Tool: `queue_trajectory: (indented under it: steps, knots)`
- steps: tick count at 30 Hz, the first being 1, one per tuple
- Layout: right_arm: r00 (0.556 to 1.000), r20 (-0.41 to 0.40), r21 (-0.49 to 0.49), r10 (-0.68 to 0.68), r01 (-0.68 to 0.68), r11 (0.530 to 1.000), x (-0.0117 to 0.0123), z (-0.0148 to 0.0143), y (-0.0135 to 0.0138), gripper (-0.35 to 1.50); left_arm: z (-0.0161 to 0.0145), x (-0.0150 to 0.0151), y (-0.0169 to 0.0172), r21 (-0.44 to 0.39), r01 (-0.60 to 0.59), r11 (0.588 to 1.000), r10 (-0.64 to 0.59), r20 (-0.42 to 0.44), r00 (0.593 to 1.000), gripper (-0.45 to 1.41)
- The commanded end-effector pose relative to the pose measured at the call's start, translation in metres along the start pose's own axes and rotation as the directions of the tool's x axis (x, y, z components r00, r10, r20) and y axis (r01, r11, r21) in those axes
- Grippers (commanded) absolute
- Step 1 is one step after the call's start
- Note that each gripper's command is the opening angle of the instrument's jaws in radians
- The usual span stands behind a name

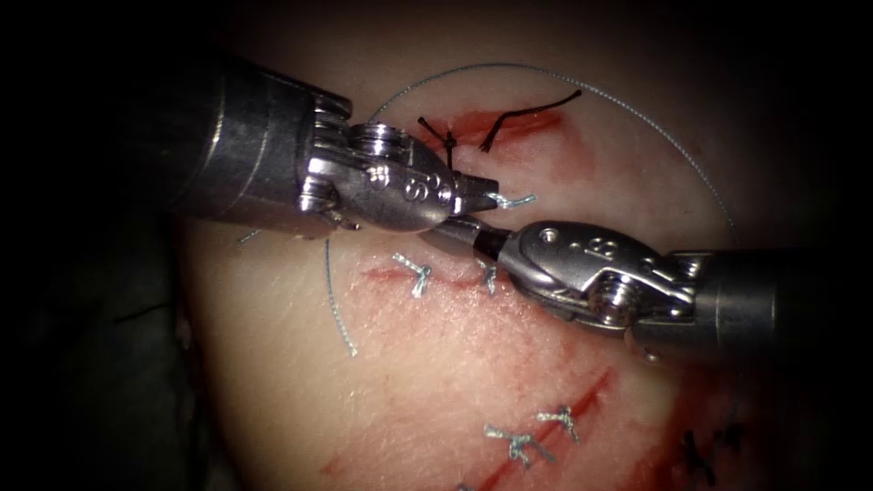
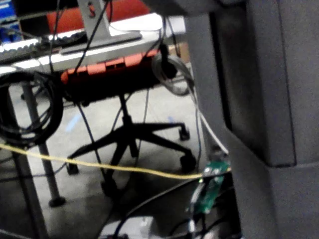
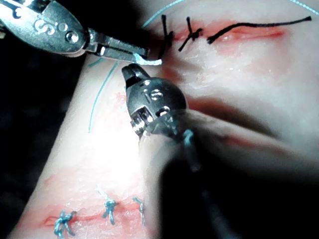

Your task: Wound Closure

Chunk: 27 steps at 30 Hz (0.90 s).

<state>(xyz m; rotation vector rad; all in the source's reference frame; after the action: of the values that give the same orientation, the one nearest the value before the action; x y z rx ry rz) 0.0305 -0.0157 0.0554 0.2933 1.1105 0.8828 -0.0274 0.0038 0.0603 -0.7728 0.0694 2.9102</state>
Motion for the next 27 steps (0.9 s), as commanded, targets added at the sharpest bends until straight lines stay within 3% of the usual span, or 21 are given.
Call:
queue_trajectory:
  steps: [1, 7, 9, 10, 12, 13, 15, 18, 19, 27]
  knots:
    - [1.000, 0.003, -0.003, -0.004, 0.004, 1.000, -0.0001, 0.0008, 0.0000, -0.35, 0.0006, 0.0002, 0.0000, 0.001, 0.001, 1.000, -0.001, -0.004, 1.000, -0.45]
    - [1.000, -0.008, -0.008, -0.003, 0.003, 1.000, 0.0008, 0.0007, 0.0006, -0.35, -0.0002, -0.0001, -0.0009, 0.005, 0.012, 1.000, -0.011, -0.027, 1.000, -0.45]
    - [0.997, -0.081, -0.018, 0.002, -0.003, 1.000, 0.0020, 0.0000, 0.0020, 0.07, -0.0012, -0.0015, -0.0019, 0.003, 0.047, 0.999, -0.047, -0.033, 0.998, -0.45]
    - [0.993, -0.116, -0.028, 0.012, -0.015, 1.000, 0.0025, -0.0005, 0.0026, 0.44, -0.0016, -0.0024, -0.0021, 0.000, 0.065, 0.998, -0.065, -0.036, 0.997, -0.45]
    - [0.985, -0.169, -0.035, 0.020, -0.026, 0.999, 0.0032, -0.0022, 0.0037, 0.96, -0.0024, -0.0048, -0.0024, -0.011, 0.084, 0.996, -0.085, -0.031, 0.996, -0.45]
    - [0.985, -0.173, -0.047, 0.020, -0.029, 0.998, 0.0034, -0.0035, 0.0043, 1.05, -0.0027, -0.0067, -0.0024, -0.033, 0.097, 0.995, -0.097, 0.003, 0.995, -0.45]
    - [0.983, -0.177, -0.080, -0.056, 0.042, 0.996, 0.0034, -0.0049, 0.0051, 1.10, -0.0027, -0.0086, -0.0023, -0.048, 0.093, 0.994, -0.092, 0.035, 0.995, -0.45]
    - [0.981, -0.187, -0.121, -0.056, 0.033, 0.992, 0.0039, -0.0064, 0.0069, 1.15, -0.0019, -0.0108, -0.0027, -0.073, 0.094, 0.993, -0.091, 0.051, 0.995, -0.45]
    - [0.980, -0.191, -0.138, -0.052, 0.026, 0.990, 0.0041, -0.0066, 0.0074, 1.26, -0.0015, -0.0111, -0.0030, -0.100, 0.091, 0.991, -0.086, 0.048, 0.995, -0.45]
    - [0.979, -0.200, -0.172, -0.049, 0.015, 0.985, 0.0039, -0.0067, 0.0069, 1.28, -0.0022, -0.0125, -0.0035, -0.123, 0.187, 0.975, -0.181, 0.059, 0.982, -0.45]
